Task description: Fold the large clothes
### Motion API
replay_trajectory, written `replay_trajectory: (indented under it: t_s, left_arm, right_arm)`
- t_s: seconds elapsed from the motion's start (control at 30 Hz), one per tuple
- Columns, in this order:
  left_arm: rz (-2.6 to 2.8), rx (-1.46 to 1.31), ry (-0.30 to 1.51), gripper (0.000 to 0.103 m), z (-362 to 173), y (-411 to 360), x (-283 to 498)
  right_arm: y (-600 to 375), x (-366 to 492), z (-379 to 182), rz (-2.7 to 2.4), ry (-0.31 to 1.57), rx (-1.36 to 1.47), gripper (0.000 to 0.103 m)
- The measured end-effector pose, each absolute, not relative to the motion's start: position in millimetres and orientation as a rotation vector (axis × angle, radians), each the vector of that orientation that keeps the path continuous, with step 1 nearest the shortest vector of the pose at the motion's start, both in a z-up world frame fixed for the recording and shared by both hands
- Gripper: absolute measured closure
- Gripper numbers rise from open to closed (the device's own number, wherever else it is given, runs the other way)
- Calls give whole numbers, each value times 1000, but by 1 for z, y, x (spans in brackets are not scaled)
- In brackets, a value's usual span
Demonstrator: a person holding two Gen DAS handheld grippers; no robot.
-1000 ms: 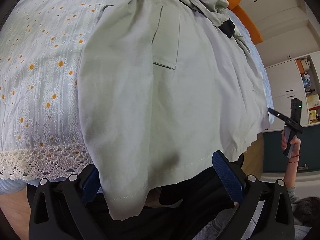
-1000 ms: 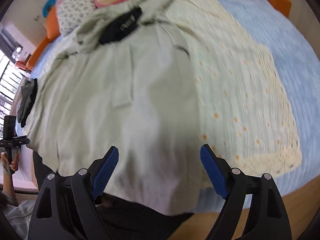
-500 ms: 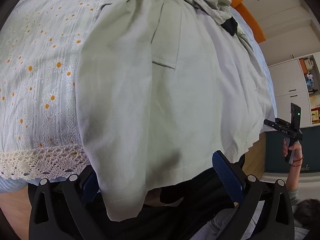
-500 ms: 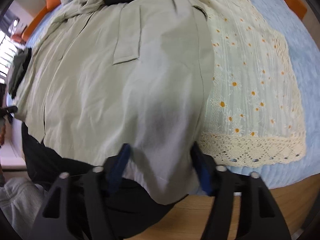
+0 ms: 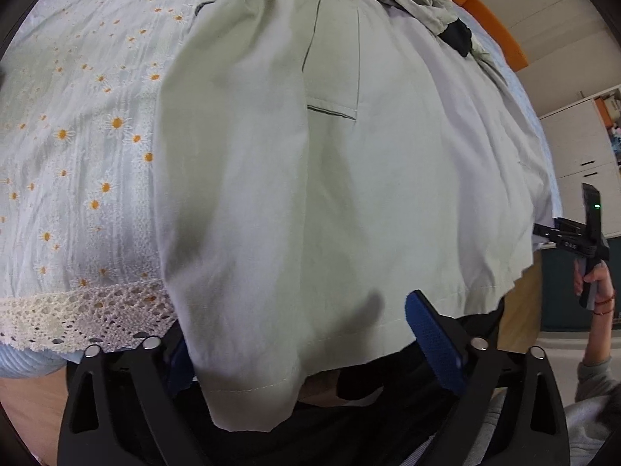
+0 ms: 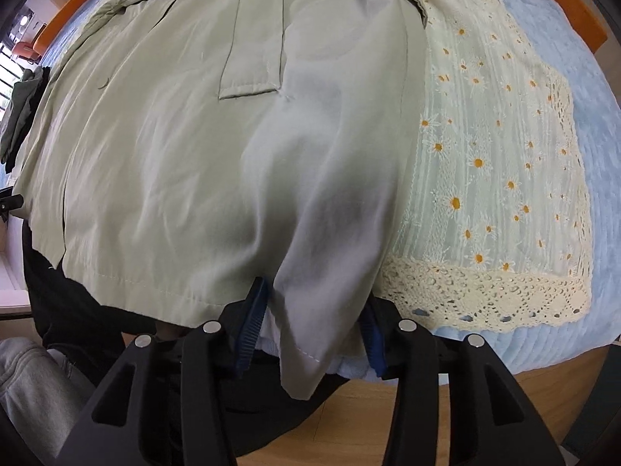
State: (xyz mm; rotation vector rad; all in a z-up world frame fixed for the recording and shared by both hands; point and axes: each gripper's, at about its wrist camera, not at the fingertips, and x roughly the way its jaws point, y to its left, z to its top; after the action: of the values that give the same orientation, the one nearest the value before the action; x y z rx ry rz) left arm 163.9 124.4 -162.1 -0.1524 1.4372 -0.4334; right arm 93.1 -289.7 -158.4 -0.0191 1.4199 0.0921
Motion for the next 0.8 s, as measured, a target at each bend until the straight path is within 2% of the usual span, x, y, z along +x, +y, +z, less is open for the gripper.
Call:
replay_trajectory:
  t_s: [0.07,0.1,0.17,0.33,0.6,0.8]
  left_arm:
    - [-394,-110,1437,35,-160,123,164]
    - [-375,-87,1432,41,-157,123,164]
    - [-356,-73,1431,64,-155,127,162]
    - [-385,-183,1437,87,-150,148,164]
    - [-555,-289,1378,90,-95,151,169]
    - [-633,-359,1312,91,-59,150,200]
  right_arm:
    - [-287,89,-158,75,1393,4,71]
    - [-289,88,-156,70,1377,25,77]
    - [-295,82,-152,66,1360,66,82]
    - [-307,77,-142,94,1336,151,92]
    - [-348,81,-89,271,1231,475,95]
    - [-353,109,-59,364,1138,582,96]
